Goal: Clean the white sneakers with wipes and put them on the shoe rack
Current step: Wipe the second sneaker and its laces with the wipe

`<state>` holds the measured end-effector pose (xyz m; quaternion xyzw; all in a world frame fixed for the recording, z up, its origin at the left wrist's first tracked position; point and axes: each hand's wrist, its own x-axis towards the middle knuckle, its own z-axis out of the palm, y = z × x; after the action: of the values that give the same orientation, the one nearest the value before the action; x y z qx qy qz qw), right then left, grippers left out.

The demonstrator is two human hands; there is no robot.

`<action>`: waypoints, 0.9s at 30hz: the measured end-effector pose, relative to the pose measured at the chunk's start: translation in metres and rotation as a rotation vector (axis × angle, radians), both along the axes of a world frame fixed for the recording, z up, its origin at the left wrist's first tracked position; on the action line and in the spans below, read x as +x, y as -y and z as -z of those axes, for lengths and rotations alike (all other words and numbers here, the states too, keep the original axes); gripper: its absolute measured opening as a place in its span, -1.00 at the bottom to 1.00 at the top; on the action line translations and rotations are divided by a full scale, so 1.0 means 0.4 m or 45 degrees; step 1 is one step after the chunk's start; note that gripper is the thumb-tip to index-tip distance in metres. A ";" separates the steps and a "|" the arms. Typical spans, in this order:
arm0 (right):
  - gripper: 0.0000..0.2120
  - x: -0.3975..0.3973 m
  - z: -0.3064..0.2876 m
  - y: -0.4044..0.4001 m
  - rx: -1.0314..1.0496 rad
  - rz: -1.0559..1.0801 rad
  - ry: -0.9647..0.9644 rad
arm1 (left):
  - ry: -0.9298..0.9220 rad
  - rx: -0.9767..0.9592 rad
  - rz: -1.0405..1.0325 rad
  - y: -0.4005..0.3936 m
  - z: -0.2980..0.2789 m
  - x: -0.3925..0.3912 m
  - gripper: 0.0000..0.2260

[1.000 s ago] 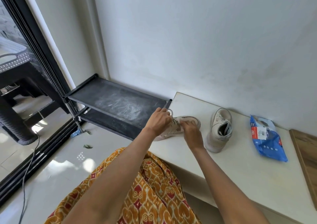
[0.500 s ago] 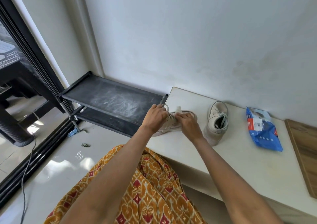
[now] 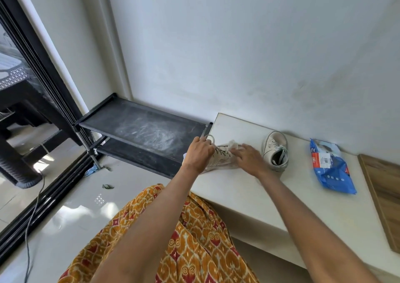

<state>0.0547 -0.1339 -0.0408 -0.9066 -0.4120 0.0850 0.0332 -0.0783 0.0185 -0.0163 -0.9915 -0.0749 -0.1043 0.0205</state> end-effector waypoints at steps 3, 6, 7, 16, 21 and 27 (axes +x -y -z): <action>-0.53 0.044 -0.019 0.023 -0.312 0.047 0.188 | 0.005 0.008 -0.008 0.005 0.001 -0.003 -0.87; -0.42 0.013 -0.009 -0.011 -0.280 0.242 0.038 | 0.023 0.006 -0.014 0.008 0.004 0.000 -0.86; -0.41 -0.008 0.001 -0.024 -0.217 0.248 -0.046 | 0.021 0.006 -0.013 0.008 0.005 0.001 -0.86; -0.73 0.049 -0.054 -0.002 -0.208 -0.106 0.347 | -0.022 -0.028 -0.014 0.016 0.003 -0.002 -0.85; -0.77 0.042 -0.074 -0.033 -0.268 0.206 0.270 | -0.013 -0.031 -0.028 0.018 0.009 0.001 -0.83; -0.70 -0.035 -0.028 -0.077 -0.201 0.109 0.149 | -0.008 -0.029 -0.042 0.018 0.013 0.000 -0.83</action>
<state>0.0408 -0.1029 -0.0297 -0.9265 -0.3663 0.0627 -0.0586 -0.0782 0.0112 -0.0215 -0.9906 -0.0922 -0.1000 0.0114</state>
